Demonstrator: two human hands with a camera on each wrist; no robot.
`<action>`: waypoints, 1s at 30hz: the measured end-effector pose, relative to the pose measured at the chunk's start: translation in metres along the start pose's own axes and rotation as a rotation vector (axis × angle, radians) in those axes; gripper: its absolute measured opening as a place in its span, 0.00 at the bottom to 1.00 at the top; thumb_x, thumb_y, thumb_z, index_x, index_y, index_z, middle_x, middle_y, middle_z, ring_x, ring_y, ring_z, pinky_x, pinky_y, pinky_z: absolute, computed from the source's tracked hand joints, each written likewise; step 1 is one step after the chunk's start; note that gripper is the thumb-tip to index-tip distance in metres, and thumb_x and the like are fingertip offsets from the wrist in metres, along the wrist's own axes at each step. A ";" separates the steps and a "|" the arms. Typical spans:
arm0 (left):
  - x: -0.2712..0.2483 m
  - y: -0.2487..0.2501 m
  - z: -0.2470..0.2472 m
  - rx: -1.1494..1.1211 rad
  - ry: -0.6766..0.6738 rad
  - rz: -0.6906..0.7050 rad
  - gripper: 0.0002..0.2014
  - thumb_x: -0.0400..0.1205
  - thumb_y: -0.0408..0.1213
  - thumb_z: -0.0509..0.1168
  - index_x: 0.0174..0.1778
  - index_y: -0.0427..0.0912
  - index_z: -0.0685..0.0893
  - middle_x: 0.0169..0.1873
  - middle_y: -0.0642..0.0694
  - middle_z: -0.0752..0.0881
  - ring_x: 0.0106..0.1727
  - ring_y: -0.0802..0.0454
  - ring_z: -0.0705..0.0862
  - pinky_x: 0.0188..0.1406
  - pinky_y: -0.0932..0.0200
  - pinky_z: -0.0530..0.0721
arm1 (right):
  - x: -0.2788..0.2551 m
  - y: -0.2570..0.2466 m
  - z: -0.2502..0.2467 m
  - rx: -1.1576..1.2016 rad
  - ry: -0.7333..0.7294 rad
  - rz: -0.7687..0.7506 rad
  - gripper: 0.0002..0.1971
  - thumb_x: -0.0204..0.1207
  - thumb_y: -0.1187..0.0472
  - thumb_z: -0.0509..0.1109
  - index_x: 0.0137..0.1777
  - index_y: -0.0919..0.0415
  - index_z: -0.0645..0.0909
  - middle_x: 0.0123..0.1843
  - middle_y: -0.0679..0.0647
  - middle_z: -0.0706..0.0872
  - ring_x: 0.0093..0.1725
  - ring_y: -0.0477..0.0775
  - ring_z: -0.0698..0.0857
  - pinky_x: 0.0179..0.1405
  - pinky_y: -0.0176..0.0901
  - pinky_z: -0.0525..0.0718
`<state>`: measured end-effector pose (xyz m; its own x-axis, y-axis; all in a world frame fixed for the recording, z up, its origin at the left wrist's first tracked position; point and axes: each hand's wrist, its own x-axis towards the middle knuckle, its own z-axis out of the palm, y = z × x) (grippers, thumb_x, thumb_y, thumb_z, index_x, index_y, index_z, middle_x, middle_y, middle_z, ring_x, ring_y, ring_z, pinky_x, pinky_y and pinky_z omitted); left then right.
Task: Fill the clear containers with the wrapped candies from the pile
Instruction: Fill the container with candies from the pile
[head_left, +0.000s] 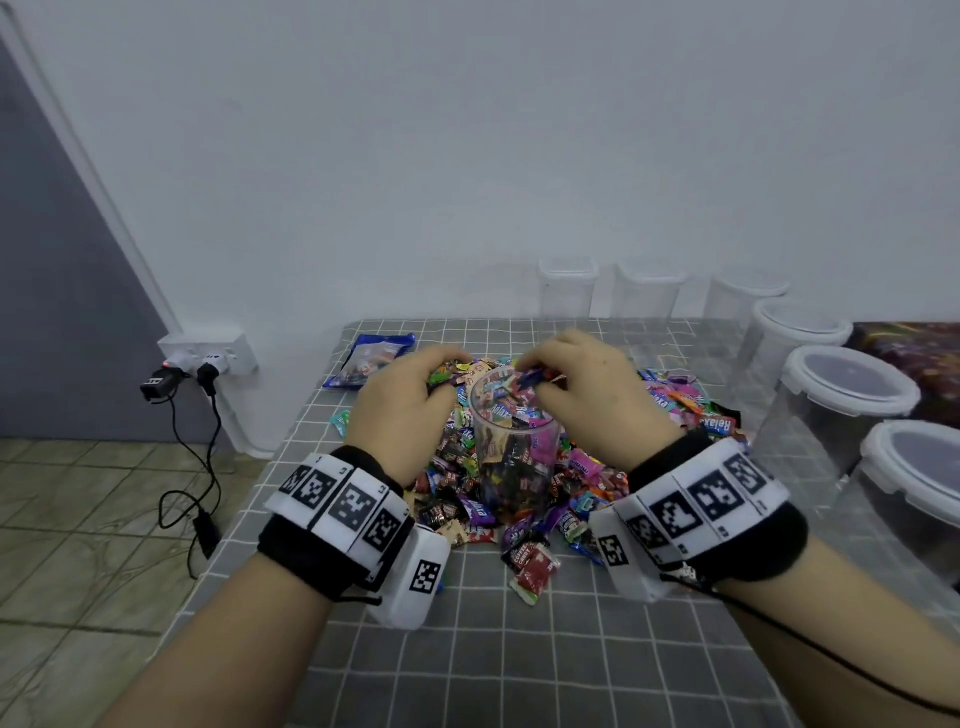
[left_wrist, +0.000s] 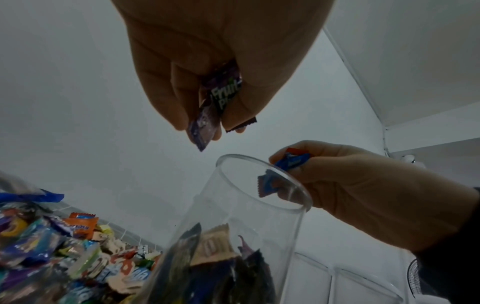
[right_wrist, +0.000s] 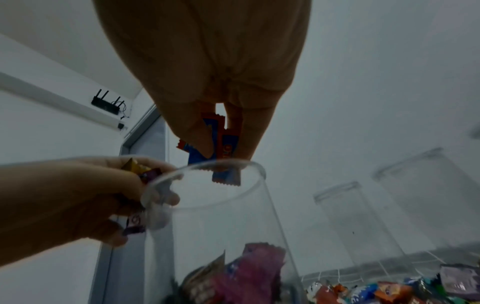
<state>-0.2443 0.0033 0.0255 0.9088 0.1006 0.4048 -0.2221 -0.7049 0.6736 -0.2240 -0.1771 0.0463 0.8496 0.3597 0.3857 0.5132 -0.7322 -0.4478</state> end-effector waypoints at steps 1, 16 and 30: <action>0.000 0.001 0.000 0.002 0.000 0.005 0.18 0.78 0.29 0.61 0.58 0.53 0.84 0.42 0.59 0.82 0.26 0.64 0.74 0.37 0.60 0.75 | 0.001 -0.001 0.003 -0.012 -0.013 -0.004 0.14 0.77 0.66 0.64 0.60 0.56 0.83 0.56 0.52 0.81 0.56 0.52 0.79 0.54 0.41 0.74; 0.007 0.003 0.004 -0.032 0.000 0.024 0.18 0.79 0.30 0.61 0.61 0.53 0.83 0.42 0.57 0.82 0.26 0.66 0.71 0.35 0.62 0.71 | -0.020 0.021 0.031 0.589 -0.053 0.228 0.52 0.65 0.47 0.80 0.82 0.54 0.51 0.78 0.47 0.65 0.73 0.43 0.69 0.70 0.41 0.70; 0.020 0.033 0.022 0.177 -0.251 0.199 0.16 0.78 0.38 0.66 0.62 0.53 0.83 0.56 0.52 0.86 0.57 0.52 0.82 0.59 0.51 0.79 | -0.022 0.038 0.057 0.746 -0.062 0.240 0.38 0.63 0.56 0.83 0.69 0.47 0.64 0.69 0.47 0.75 0.68 0.42 0.75 0.69 0.41 0.73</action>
<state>-0.2254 -0.0335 0.0424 0.9174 -0.2107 0.3377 -0.3584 -0.8064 0.4704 -0.2161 -0.1796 -0.0256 0.9417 0.2883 0.1736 0.2416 -0.2201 -0.9451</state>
